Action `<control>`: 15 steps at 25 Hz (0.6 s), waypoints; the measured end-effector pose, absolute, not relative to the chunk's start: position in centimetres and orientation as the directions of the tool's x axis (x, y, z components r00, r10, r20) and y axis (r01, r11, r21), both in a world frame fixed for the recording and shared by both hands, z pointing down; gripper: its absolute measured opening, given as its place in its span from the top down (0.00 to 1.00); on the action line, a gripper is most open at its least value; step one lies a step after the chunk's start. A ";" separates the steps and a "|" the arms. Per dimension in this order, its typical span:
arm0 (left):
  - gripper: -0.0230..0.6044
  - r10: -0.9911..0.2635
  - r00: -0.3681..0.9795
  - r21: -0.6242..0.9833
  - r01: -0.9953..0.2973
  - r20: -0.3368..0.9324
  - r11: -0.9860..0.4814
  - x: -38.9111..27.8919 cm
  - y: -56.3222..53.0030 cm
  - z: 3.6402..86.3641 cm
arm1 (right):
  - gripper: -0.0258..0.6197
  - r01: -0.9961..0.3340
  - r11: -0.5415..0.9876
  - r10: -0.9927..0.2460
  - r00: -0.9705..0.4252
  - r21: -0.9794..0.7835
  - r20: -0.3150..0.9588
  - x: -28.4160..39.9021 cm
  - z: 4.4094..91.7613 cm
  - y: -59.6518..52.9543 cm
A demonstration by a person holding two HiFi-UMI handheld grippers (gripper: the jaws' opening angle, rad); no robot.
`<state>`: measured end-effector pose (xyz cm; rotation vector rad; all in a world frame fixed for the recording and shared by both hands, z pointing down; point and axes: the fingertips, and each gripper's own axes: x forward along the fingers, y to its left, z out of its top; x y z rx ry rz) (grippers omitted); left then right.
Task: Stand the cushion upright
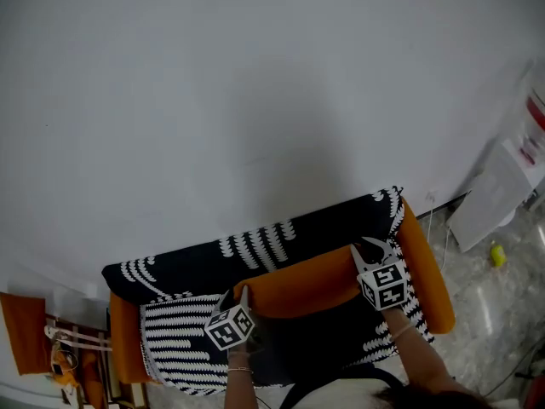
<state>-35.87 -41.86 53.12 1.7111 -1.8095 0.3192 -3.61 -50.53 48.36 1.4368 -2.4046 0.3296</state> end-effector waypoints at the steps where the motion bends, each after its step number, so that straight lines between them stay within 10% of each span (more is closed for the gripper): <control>1: 0.66 -0.814 0.035 0.242 -0.961 0.580 0.131 -36.0 -42.3 53.2 | 0.83 -0.885 0.465 -0.812 -0.440 -0.030 0.385 -3.6 48.4 -50.9; 15: 0.67 -0.819 0.058 0.233 -0.968 0.572 0.094 -37.4 -49.7 53.9 | 0.84 -0.886 0.464 -0.820 -0.426 0.010 0.382 -4.8 48.6 -57.3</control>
